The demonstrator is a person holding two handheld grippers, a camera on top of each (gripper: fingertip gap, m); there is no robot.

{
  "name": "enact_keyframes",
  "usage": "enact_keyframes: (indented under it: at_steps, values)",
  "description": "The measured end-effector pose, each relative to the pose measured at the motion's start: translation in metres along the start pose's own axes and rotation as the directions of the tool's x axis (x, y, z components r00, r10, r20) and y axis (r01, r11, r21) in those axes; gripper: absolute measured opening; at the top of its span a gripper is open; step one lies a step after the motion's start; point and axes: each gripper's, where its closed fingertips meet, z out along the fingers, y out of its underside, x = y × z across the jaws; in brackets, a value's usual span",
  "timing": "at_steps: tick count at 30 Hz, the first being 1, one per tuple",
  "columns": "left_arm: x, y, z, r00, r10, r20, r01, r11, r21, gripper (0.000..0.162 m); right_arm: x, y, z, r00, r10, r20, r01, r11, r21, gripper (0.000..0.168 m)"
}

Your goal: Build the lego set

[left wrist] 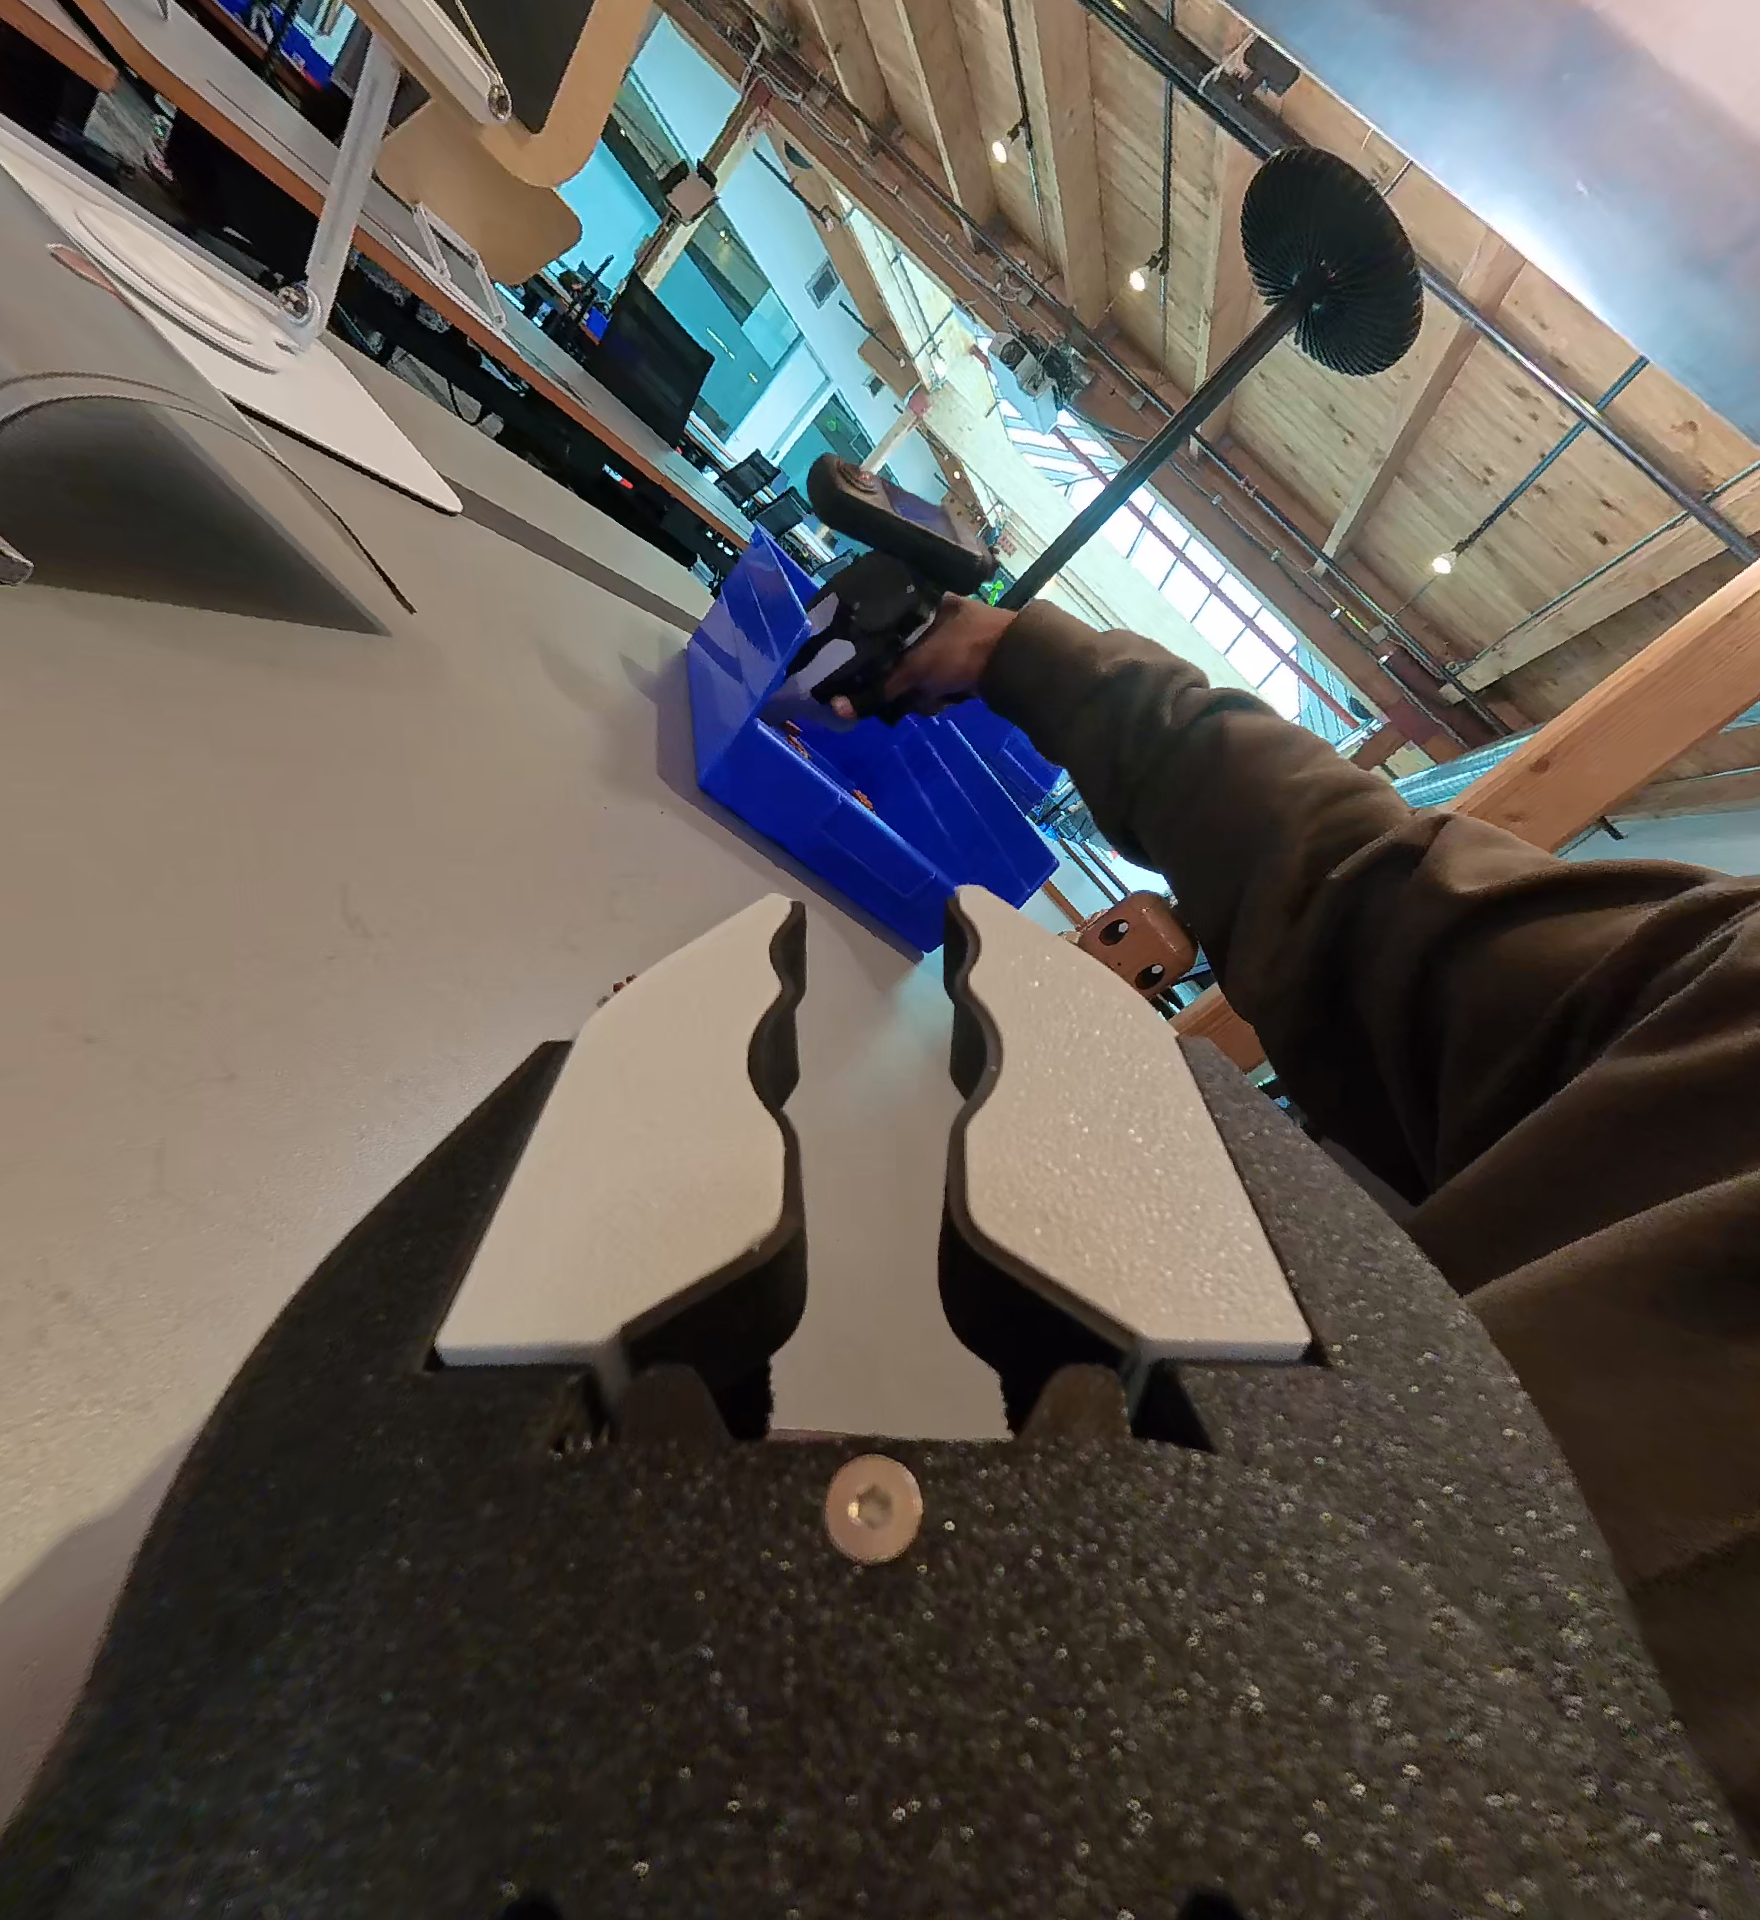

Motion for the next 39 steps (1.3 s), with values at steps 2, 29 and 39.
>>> enact_keyframes:
  at_steps: [2,29,39]
  values:
    - [0.000,0.000,0.000,1.000,0.002,0.001,-0.002,1.000,0.001,0.025,-0.001,-0.003,-0.016,1.000,0.007,-0.024,-0.006,1.000,0.021,0.016]
    - [0.002,0.012,0.015,0.971,0.228,0.072,-0.217,0.967,-0.131,0.025,-0.277,-0.205,-0.158,0.980,0.091,0.178,-0.196,0.282,0.939,0.016]
    - [-0.007,-0.025,0.047,0.829,0.559,0.000,-0.505,0.748,-0.430,0.027,-0.258,-0.225,-0.135,0.902,0.068,0.426,-0.432,0.181,0.884,0.016]
